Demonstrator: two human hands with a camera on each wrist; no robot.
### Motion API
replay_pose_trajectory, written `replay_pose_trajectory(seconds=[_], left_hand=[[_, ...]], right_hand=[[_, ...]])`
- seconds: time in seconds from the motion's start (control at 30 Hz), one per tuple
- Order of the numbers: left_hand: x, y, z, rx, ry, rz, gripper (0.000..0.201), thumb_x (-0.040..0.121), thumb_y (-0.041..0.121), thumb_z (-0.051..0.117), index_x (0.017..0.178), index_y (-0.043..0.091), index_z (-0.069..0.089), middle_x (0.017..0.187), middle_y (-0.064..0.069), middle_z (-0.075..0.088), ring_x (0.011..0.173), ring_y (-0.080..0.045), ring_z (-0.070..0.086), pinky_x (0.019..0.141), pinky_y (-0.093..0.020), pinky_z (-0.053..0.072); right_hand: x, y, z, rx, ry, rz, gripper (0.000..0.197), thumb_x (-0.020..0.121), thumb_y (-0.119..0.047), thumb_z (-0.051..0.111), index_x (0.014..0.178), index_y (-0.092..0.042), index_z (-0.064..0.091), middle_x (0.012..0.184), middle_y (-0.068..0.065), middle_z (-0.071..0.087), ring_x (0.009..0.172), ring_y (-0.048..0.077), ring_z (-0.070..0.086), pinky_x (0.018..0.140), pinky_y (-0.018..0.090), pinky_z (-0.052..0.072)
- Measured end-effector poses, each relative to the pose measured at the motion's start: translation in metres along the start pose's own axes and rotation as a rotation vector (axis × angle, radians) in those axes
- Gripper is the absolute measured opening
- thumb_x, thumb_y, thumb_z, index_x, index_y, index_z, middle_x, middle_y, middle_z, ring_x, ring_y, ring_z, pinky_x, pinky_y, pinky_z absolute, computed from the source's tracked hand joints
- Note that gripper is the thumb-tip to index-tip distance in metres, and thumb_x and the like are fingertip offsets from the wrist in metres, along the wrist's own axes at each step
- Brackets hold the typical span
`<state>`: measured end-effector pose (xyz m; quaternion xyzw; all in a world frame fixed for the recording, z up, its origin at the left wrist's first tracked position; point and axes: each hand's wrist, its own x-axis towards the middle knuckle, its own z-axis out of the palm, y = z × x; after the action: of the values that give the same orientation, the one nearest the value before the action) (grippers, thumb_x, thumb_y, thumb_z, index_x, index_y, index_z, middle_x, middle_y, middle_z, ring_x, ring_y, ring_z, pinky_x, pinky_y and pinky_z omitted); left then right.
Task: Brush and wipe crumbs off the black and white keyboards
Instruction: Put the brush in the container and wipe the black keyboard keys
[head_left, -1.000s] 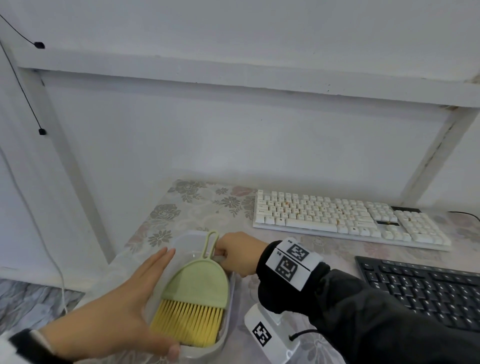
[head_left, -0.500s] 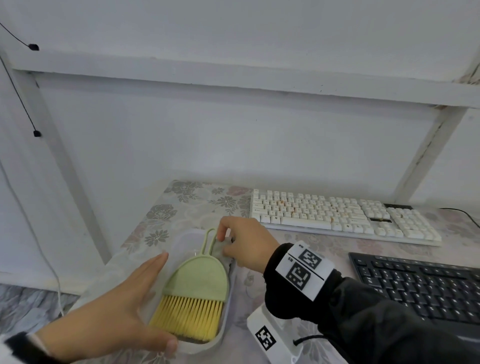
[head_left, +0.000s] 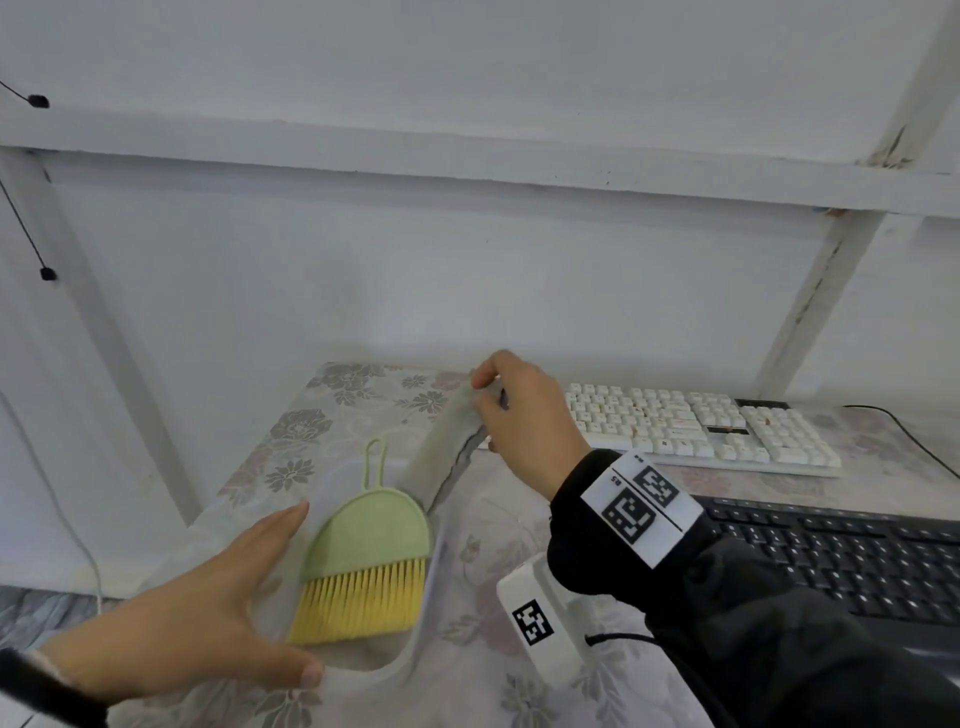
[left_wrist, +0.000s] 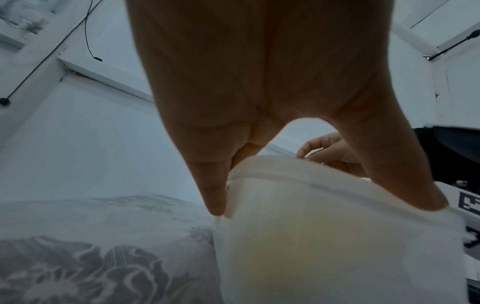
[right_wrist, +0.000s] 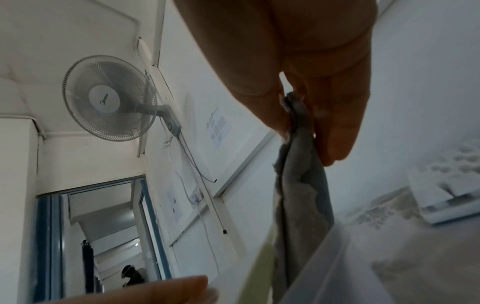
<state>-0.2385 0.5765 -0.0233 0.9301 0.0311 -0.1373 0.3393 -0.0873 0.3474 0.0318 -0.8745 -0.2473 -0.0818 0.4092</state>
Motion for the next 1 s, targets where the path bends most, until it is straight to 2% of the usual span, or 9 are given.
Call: replay_pose_trajectory(seconds=[0.1, 0.23, 0.3, 0.4, 0.47, 0.6, 0.8, 0.93, 1.0], left_hand=[[0.000, 0.005, -0.003, 0.037, -0.007, -0.006, 0.140, 0.025, 0.079, 0.075, 0.130, 0.046, -0.012, 0.144, 0.030, -0.009, 0.137, 0.006, 0.003, 0.115, -0.021, 0.014], [0.007, 0.016, -0.008, 0.178, 0.017, 0.052, 0.141, 0.022, 0.090, 0.062, 0.132, 0.046, -0.015, 0.138, 0.037, -0.013, 0.134, 0.012, -0.007, 0.113, -0.019, 0.006], [0.014, 0.028, -0.009, 0.234, 0.074, 0.094, 0.138, 0.032, 0.090, 0.062, 0.142, 0.042, -0.005, 0.149, 0.029, -0.002, 0.139, 0.006, 0.000, 0.118, -0.030, 0.013], [0.015, 0.073, -0.003, 0.171, 0.138, 0.134, 0.120, 0.030, 0.096, 0.052, 0.129, 0.059, -0.004, 0.134, 0.047, -0.007, 0.131, 0.017, -0.003, 0.114, -0.021, 0.008], [0.016, 0.109, 0.006, 0.147, 0.111, 0.132, 0.110, 0.026, 0.098, 0.046, 0.117, 0.067, -0.007, 0.118, 0.054, -0.013, 0.124, 0.020, -0.001, 0.108, -0.016, 0.010], [0.029, 0.164, 0.030, 0.150, -0.040, 0.175, 0.099, 0.035, 0.096, 0.044, 0.113, 0.073, -0.012, 0.114, 0.059, -0.017, 0.119, 0.028, 0.003, 0.105, -0.016, 0.018], [0.059, 0.218, 0.080, 0.198, -0.172, 0.225, 0.129, 0.035, 0.097, 0.040, 0.140, 0.046, -0.016, 0.138, 0.036, -0.013, 0.129, 0.014, 0.000, 0.110, -0.015, 0.012], [0.076, 0.244, 0.115, 0.216, -0.203, 0.189, 0.114, 0.064, 0.074, 0.054, 0.146, 0.033, -0.014, 0.151, 0.022, -0.011, 0.131, 0.010, 0.000, 0.110, -0.015, 0.009], [0.082, 0.252, 0.127, 0.213, -0.219, 0.183, 0.118, 0.062, 0.077, 0.054, 0.147, 0.031, -0.013, 0.154, 0.018, -0.009, 0.137, 0.005, 0.001, 0.111, -0.016, 0.010]], right_hand=[[-0.002, 0.009, -0.020, 0.099, 0.112, 0.028, 0.018, 0.094, -0.001, 0.043, 0.105, -0.008, 0.055, 0.082, -0.006, 0.041, 0.079, 0.021, 0.049, 0.079, 0.044, 0.054], [-0.007, 0.027, -0.064, 0.174, 0.191, 0.103, 0.018, 0.094, -0.001, 0.042, 0.101, -0.009, 0.056, 0.097, 0.005, 0.051, 0.072, 0.021, 0.055, 0.069, 0.046, 0.058], [-0.013, 0.043, -0.091, 0.210, 0.209, 0.170, 0.019, 0.094, 0.000, 0.042, 0.099, -0.009, 0.057, 0.091, -0.001, 0.051, 0.067, 0.019, 0.055, 0.063, 0.041, 0.059], [-0.025, 0.079, -0.134, 0.234, 0.223, 0.280, 0.018, 0.095, -0.001, 0.044, 0.096, -0.009, 0.060, 0.089, -0.001, 0.047, 0.072, 0.021, 0.056, 0.055, 0.030, 0.057], [-0.036, 0.106, -0.163, 0.241, 0.207, 0.361, 0.018, 0.095, -0.001, 0.046, 0.092, -0.010, 0.061, 0.088, 0.004, 0.045, 0.069, 0.022, 0.054, 0.054, 0.029, 0.057], [-0.066, 0.157, -0.216, 0.291, 0.178, 0.556, 0.022, 0.094, 0.005, 0.047, 0.086, -0.011, 0.059, 0.079, 0.008, 0.048, 0.059, 0.018, 0.051, 0.043, 0.020, 0.052], [-0.103, 0.216, -0.266, 0.314, 0.080, 0.737, 0.029, 0.093, 0.015, 0.036, 0.087, -0.005, 0.056, 0.083, 0.013, 0.049, 0.054, 0.017, 0.055, 0.039, 0.019, 0.048], [-0.112, 0.234, -0.276, 0.294, 0.014, 0.763, 0.031, 0.091, 0.019, 0.033, 0.090, -0.003, 0.056, 0.082, 0.012, 0.049, 0.060, 0.020, 0.050, 0.040, 0.019, 0.048], [-0.115, 0.240, -0.273, 0.248, -0.086, 0.752, 0.032, 0.090, 0.018, 0.035, 0.091, -0.004, 0.058, 0.085, 0.011, 0.051, 0.061, 0.018, 0.051, 0.044, 0.019, 0.049]])
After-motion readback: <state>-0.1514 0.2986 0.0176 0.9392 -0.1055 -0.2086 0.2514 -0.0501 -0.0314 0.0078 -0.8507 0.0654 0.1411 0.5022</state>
